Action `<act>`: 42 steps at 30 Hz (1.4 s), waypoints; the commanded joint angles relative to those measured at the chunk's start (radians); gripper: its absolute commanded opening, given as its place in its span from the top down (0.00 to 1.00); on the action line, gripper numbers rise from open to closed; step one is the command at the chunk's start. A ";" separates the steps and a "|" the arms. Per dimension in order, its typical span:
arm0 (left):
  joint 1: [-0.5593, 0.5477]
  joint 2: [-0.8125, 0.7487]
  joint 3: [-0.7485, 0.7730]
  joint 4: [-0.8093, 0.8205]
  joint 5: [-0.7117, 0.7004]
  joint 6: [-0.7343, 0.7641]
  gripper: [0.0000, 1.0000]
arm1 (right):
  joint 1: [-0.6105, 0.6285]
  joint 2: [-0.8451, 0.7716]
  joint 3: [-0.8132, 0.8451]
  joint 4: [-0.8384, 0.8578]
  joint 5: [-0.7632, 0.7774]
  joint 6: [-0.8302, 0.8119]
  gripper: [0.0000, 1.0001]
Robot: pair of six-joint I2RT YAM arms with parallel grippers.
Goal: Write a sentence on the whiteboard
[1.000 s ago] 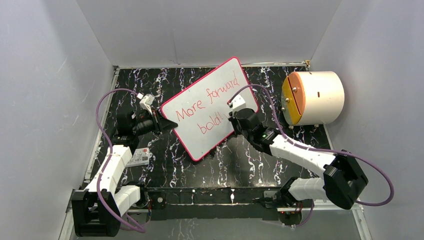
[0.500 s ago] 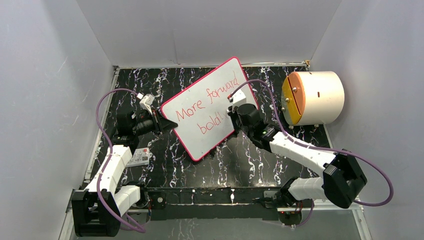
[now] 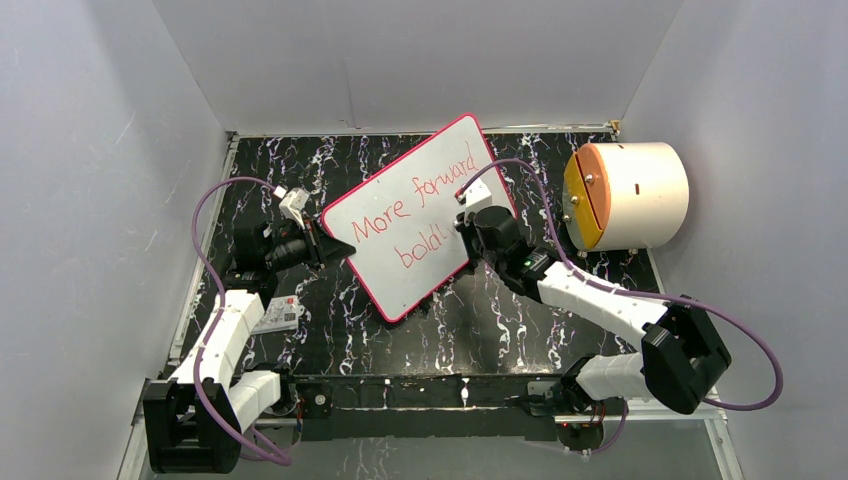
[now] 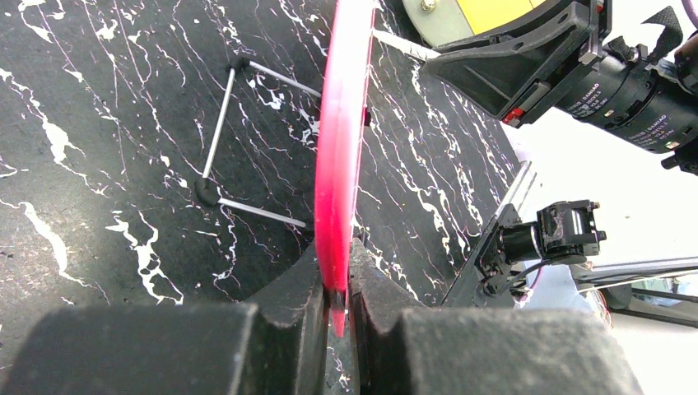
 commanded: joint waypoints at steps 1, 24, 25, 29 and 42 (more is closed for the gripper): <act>0.007 0.030 -0.007 -0.090 -0.099 0.043 1.00 | -0.002 -0.005 -0.001 -0.017 -0.073 0.013 1.00; 0.007 0.028 -0.011 -0.090 -0.108 0.043 1.00 | 0.024 -0.136 -0.096 -0.139 -0.127 0.076 1.00; 0.007 0.028 -0.010 -0.089 -0.109 0.043 1.00 | 0.024 -0.144 -0.096 -0.139 -0.110 0.072 1.00; 0.007 0.028 -0.010 -0.090 -0.110 0.043 1.00 | 0.022 -0.174 -0.085 -0.123 -0.029 0.059 1.00; 0.007 0.030 -0.012 -0.089 -0.109 0.045 1.00 | -0.063 -0.119 -0.028 0.007 -0.041 0.038 1.00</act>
